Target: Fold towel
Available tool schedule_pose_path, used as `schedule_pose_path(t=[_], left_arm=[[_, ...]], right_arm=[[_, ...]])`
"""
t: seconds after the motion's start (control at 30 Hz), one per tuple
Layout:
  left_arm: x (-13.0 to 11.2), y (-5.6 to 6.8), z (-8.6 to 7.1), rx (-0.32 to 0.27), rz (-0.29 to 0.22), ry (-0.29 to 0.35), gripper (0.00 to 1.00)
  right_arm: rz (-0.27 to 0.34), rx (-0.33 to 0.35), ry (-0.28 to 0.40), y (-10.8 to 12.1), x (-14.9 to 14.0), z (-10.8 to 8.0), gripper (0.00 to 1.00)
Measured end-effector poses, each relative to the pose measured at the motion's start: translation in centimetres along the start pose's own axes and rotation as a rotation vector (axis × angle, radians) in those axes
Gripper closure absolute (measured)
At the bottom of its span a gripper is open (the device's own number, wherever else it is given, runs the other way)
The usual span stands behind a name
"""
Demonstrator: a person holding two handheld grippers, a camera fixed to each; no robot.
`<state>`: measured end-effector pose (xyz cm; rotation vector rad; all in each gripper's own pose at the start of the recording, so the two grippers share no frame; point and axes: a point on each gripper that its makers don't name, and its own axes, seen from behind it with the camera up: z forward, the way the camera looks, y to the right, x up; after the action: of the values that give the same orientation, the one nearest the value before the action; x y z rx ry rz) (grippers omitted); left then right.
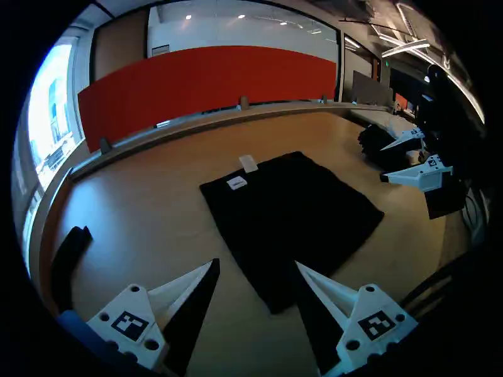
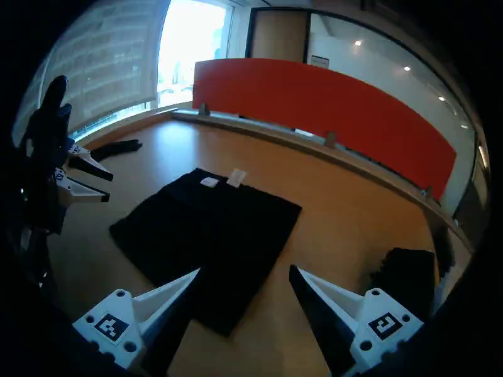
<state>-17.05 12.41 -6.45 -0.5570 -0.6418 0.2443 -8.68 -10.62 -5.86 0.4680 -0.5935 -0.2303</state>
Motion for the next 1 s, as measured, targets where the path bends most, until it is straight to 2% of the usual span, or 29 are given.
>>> schedule_pose_path(t=[0.3,0.57,0.8,1.0], left_arm=[[-3.1,1.4,1.6,-0.047,0.003,-0.083,0.22],[-5.7,2.5,2.2,-0.077,0.004,-0.165,0.23],[-7.5,2.7,2.4,-0.087,-0.013,-0.243,0.23],[-7.8,2.6,2.5,-0.078,-0.015,-0.265,0.22]], right_arm=[[-0.006,0.024,-0.068,-0.9,-3.4,0.8,0.00],[-0.002,0.048,-0.126,-1.6,-6.2,1.1,0.00],[-0.003,0.067,-0.156,-2.0,-7.6,1.2,0.00],[0.010,0.088,-0.176,-2.4,-8.4,1.2,0.06]])
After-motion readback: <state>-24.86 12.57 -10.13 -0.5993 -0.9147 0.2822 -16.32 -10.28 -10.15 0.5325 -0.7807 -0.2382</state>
